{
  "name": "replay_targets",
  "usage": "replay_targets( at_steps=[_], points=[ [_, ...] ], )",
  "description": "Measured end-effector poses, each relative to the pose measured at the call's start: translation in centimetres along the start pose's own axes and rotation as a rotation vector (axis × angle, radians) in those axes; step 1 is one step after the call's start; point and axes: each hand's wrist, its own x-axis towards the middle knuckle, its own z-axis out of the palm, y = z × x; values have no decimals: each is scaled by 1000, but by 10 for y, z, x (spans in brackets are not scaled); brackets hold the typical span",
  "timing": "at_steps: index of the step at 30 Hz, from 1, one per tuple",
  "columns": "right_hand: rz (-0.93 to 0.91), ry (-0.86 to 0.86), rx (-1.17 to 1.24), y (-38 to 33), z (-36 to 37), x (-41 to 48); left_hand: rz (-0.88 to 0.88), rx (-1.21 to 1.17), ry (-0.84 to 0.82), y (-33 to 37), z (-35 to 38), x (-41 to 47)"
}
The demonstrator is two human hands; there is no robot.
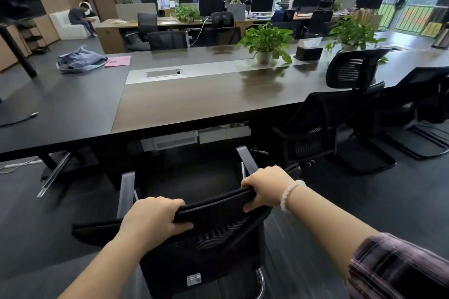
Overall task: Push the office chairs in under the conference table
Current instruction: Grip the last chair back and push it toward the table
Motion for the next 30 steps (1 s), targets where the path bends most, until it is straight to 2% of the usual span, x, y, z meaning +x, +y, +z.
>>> replay_targets(
  at_steps=[17,30],
  points=[
    [4,-30,-40,-10,-10,39,-76,-34,-50,-27,-7,22],
    [13,-5,-64,29,-24,145,-67,3,-37,-70,-11,117]
  ],
)
